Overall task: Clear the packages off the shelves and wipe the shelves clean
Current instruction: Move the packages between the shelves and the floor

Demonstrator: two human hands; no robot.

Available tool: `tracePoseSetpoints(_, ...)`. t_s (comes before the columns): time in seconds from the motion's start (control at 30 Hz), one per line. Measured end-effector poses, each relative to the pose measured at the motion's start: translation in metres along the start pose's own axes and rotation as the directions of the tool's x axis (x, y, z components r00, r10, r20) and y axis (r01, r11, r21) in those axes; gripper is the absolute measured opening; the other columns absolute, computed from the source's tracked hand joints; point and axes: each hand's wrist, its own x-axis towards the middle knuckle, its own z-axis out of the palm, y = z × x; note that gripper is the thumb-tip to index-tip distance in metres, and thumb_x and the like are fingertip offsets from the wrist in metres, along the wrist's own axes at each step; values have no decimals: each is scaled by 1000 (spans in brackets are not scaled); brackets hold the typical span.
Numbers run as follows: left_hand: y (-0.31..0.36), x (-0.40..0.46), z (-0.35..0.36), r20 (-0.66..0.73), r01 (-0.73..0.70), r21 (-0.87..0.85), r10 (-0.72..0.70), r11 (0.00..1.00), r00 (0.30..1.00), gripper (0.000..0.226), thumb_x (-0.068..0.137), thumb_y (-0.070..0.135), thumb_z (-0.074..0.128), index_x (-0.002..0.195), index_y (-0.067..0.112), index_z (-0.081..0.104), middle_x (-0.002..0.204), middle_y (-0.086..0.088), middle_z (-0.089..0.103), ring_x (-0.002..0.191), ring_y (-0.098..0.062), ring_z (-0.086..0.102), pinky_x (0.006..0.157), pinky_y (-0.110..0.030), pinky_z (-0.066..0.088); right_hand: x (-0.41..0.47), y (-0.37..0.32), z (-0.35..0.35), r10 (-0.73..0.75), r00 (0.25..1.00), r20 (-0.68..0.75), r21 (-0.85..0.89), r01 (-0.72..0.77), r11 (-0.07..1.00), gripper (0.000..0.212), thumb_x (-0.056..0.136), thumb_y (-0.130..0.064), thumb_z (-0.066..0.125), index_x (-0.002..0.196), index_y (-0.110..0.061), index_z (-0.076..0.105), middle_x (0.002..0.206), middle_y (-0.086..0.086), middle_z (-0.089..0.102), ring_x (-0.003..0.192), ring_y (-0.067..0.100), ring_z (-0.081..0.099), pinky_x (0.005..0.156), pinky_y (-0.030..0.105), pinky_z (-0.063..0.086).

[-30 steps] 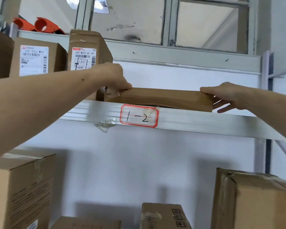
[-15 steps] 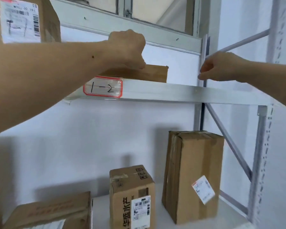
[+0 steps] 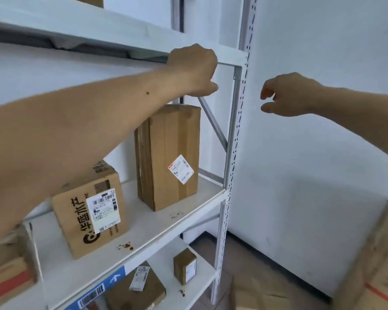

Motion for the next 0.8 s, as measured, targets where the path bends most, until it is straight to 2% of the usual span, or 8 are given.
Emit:
tracePoseSetpoints(0.17,78,-8,81,123,-25,-130,42,991,992,27,85,35,61,98,13,69,103,-5,69,99,-30,61,70,-33,43,-41,67,55,51,992,115,-10,-50,999,31,92,-31,62,121,-20,60,126,-1,60,117,22,54,89,38,46)
tracePoseSetpoints(0.33,162,-25,166,312,67,-283,26,957,950,32,90,42,60,114,21,63,120,4,61,113,-23,55,80,-33,41,-78,140,120,96,960,262,-15,-96,995,32,93,-33,61,123,-23,59,124,-3,58,117,22,54,92,40,47)
tracePoseSetpoints(0.47,219,-41,235,452,127,-304,26,944,892,34,91,42,58,118,23,61,124,4,60,118,-22,53,92,-37,46,-98,191,183,121,922,367,-7,-127,992,34,92,-34,60,124,-25,57,125,-4,57,117,21,55,93,39,47)
tracePoseSetpoints(0.7,278,-75,358,642,194,-289,40,937,765,35,90,43,60,118,22,62,122,3,62,113,-22,55,83,-34,44,-118,251,313,131,809,573,0,-161,987,37,94,-33,57,130,-25,52,128,-2,55,119,24,53,94,40,48)
tracePoseSetpoints(0.8,293,-86,413,699,202,-277,53,939,713,31,91,41,62,111,17,64,114,-1,65,106,-25,58,80,-34,45,-120,271,370,123,756,642,2,-162,987,39,96,-32,56,133,-23,50,129,0,55,119,25,53,96,42,48)
